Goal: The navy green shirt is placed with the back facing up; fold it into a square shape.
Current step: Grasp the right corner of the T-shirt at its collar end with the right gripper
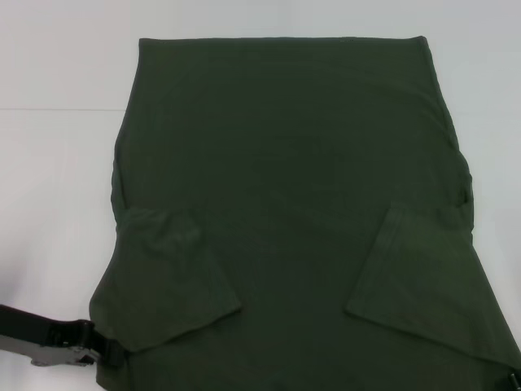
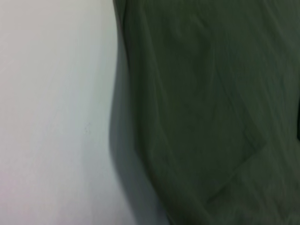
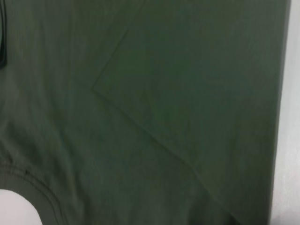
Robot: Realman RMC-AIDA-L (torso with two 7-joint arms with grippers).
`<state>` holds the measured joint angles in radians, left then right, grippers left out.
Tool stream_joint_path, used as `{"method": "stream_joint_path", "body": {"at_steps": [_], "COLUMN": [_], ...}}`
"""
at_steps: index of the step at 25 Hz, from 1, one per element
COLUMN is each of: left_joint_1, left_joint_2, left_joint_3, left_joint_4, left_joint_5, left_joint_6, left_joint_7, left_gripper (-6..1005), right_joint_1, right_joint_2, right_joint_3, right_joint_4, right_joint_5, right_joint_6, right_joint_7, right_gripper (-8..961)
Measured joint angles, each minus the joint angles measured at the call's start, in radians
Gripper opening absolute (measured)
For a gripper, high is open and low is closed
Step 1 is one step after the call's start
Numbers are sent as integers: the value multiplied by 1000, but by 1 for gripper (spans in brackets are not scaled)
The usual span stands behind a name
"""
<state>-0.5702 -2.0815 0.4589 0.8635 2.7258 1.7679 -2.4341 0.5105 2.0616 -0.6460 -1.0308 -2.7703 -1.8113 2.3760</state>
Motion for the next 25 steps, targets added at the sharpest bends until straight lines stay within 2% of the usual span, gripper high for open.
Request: {"method": "stream_joint_path", "body": {"at_steps": [9, 18, 25], "left_joint_1": [0, 1, -2], "left_joint_2": [0, 0, 0], "left_joint_3": [0, 0, 0], "left_joint_4": [0, 0, 0], "left_joint_5": [0, -1, -1], "left_joint_6": [1, 1, 2], "left_joint_7": [0, 0, 0], "left_gripper": [38, 38, 38], "right_joint_1": [-2, 2, 30], "right_joint_2": [0, 10, 13], "right_joint_3": [0, -7, -10], "right_joint_4": [2, 4, 42], "right_joint_5": [0, 5, 7], "right_joint_6": [1, 1, 1], "right_joint_7": [0, -2, -5], "right_gripper": [862, 863, 864]}}
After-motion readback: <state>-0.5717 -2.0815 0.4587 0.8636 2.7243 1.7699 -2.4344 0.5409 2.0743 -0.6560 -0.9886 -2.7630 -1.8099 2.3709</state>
